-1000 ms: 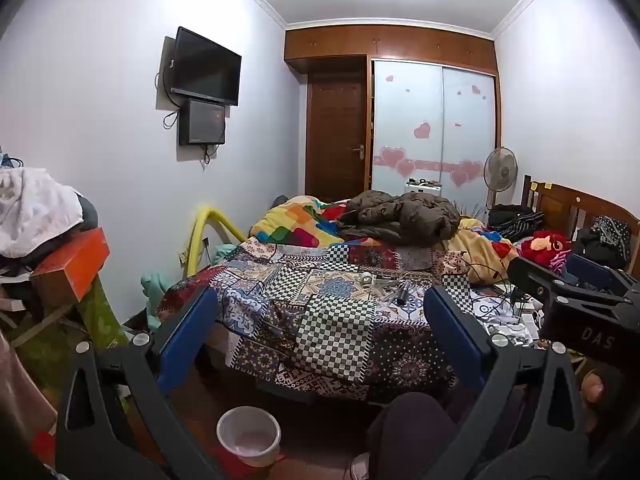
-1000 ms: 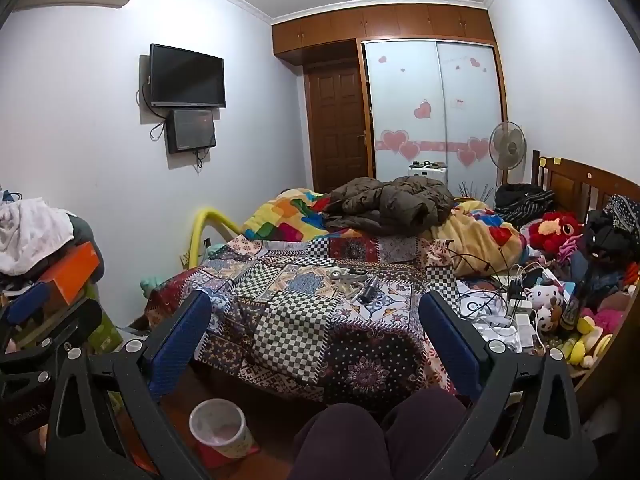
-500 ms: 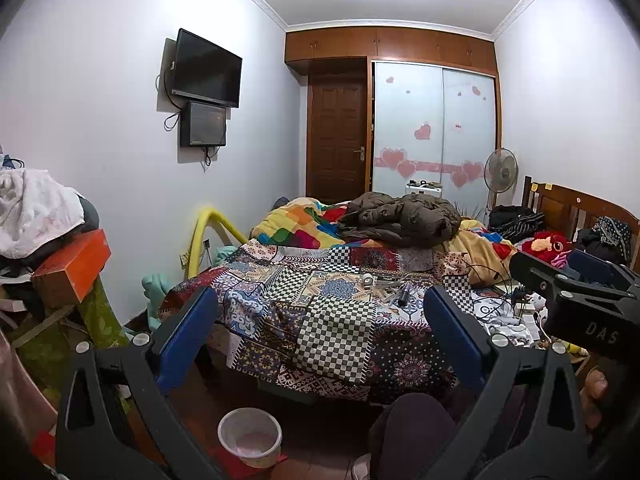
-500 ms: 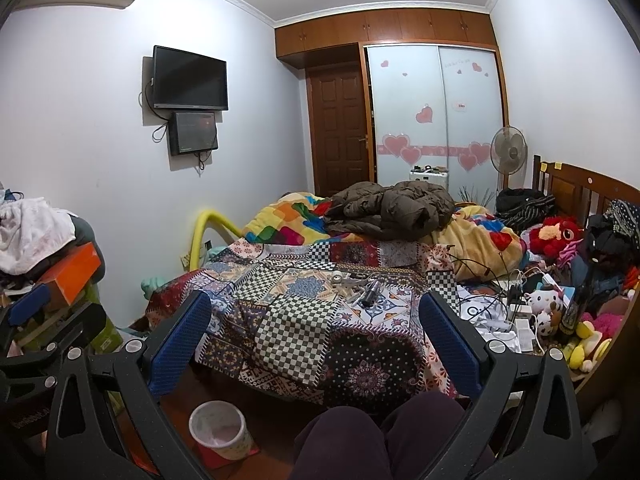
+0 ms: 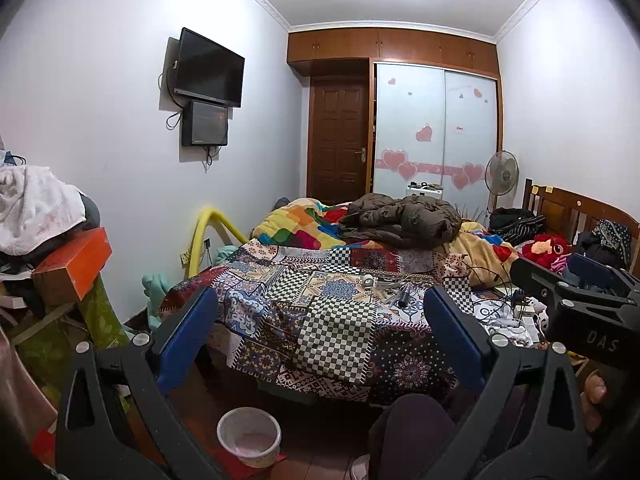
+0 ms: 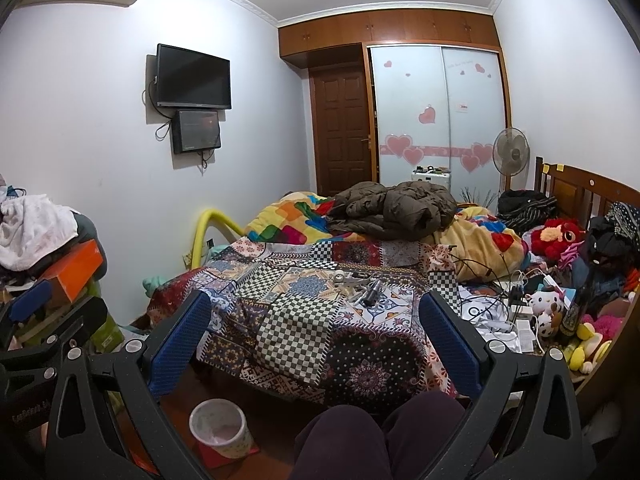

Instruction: Collect trash

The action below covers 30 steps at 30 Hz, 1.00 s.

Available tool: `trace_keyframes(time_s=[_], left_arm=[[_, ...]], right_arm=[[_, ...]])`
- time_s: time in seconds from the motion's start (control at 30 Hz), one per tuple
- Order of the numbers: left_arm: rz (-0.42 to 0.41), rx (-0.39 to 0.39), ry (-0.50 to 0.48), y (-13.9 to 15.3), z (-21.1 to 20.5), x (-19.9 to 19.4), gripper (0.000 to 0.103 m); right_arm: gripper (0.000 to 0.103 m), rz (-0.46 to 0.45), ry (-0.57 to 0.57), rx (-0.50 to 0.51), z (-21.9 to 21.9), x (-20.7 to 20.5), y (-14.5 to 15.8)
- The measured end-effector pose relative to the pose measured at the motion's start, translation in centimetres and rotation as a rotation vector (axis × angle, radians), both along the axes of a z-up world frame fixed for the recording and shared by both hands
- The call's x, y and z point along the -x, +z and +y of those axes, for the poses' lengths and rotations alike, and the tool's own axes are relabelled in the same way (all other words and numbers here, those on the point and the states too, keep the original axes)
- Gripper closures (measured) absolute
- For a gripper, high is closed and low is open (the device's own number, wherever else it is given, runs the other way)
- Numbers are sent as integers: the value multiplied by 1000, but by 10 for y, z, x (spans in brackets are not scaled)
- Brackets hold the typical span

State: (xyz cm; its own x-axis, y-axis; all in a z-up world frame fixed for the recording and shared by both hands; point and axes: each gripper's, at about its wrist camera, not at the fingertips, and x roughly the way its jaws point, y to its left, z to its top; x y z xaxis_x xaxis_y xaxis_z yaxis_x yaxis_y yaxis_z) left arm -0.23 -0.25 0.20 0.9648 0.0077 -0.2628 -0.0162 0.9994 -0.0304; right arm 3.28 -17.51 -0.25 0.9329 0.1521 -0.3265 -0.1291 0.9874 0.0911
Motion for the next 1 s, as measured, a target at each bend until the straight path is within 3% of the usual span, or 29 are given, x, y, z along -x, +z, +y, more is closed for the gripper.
trace_keyframes(time_s=[1.0], left_arm=[[3,6,-3,-2,4,3,0]], right_arm=[[0,-3,-3,6,3,2,-3]])
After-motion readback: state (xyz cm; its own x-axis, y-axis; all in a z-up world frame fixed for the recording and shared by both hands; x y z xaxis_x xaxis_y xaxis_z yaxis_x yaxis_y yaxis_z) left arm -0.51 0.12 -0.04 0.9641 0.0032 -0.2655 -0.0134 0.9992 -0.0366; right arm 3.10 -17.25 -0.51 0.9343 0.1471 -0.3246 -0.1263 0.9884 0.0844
